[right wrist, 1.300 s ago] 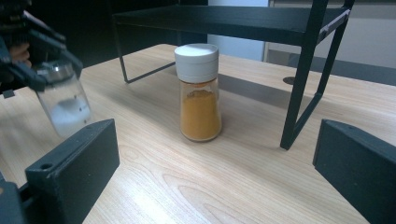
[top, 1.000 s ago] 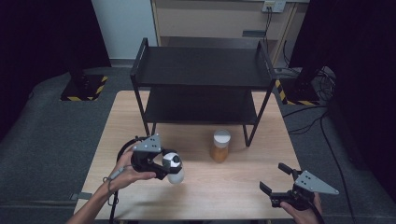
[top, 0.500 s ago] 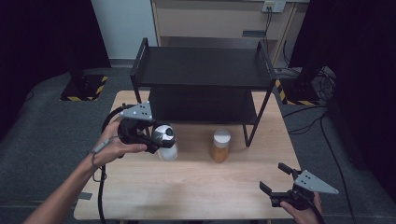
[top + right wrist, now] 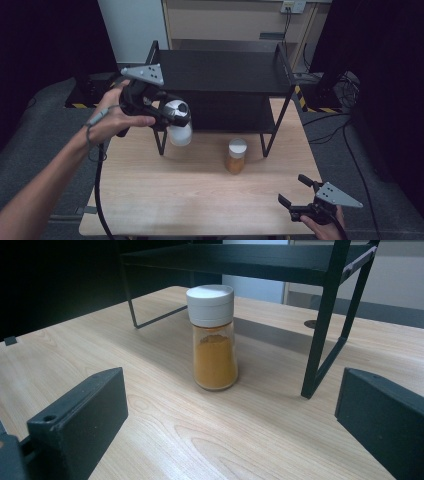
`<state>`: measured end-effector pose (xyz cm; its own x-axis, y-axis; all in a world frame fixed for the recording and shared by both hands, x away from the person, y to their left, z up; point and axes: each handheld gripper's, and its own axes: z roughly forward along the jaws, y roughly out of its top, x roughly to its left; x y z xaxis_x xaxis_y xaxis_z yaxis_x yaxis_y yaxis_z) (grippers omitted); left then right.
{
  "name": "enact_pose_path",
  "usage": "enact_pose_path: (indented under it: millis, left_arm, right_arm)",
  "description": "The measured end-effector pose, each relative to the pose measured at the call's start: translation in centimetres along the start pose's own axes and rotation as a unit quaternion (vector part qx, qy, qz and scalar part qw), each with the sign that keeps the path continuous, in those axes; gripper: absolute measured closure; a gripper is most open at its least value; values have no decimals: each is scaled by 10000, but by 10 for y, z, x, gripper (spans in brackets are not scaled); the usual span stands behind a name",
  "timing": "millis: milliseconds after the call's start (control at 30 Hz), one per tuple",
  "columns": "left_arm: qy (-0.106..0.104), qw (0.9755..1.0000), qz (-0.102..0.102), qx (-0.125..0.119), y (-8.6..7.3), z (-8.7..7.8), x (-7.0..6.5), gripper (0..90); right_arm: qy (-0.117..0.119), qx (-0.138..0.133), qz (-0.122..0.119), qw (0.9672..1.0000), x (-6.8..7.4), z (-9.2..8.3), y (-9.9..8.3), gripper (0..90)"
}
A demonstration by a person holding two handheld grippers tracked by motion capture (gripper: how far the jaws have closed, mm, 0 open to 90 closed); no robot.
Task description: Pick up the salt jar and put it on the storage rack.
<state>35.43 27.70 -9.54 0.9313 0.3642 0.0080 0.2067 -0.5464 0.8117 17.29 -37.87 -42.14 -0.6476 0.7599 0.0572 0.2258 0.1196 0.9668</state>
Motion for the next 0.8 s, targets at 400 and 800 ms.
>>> enact_pose_path:
  millis: [400, 800]
  left_arm:
    - [314, 9993, -194, 24, 46, -16, 11, 337]
    - [1079, 9922, -615, -73, 78, -14, 23, 338]
  right_arm:
    - [2, -17, 45, 10000, -1, 0, -1, 7]
    - [3, -9, 102, 9999, -3, 1, -2, 7]
